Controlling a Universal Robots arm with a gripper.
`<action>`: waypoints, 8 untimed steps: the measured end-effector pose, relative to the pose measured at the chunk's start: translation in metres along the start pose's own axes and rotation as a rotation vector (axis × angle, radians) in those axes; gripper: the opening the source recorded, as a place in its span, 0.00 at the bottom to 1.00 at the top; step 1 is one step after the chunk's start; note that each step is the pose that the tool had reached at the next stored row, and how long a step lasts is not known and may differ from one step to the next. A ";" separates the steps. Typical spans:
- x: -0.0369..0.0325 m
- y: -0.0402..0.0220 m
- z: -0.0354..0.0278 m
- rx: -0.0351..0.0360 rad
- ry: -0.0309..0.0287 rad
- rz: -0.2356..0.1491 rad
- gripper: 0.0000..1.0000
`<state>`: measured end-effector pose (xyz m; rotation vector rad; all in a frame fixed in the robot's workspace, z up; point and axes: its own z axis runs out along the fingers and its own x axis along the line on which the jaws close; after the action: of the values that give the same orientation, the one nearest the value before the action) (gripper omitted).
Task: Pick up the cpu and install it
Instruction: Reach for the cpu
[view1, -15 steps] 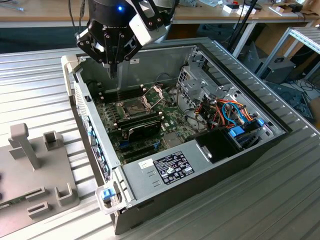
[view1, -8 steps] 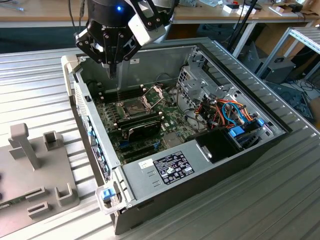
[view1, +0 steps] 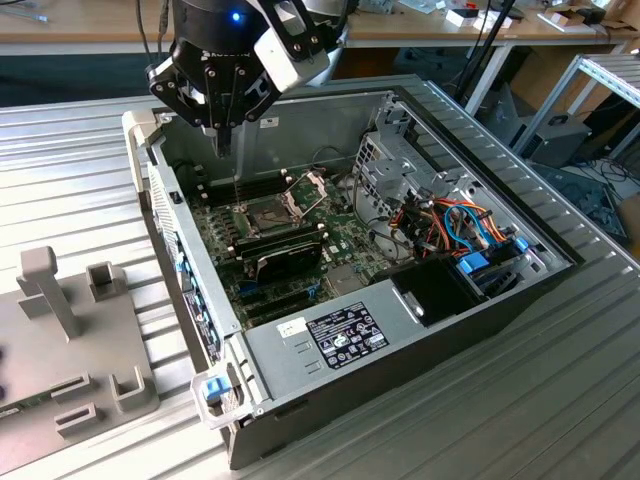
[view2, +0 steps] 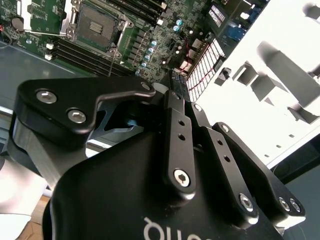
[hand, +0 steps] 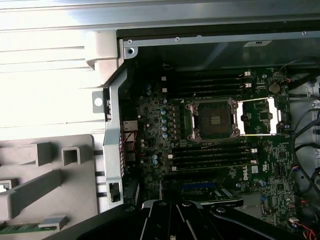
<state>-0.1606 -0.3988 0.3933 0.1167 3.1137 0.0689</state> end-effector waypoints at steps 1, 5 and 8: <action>0.0004 0.0000 0.0000 0.0000 0.0000 0.000 0.11; 0.0006 0.0000 0.0000 0.0000 0.0000 0.000 0.11; 0.0010 -0.0001 0.0000 0.0000 0.0000 0.000 0.11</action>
<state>-0.1617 -0.3988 0.3933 0.1167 3.1136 0.0689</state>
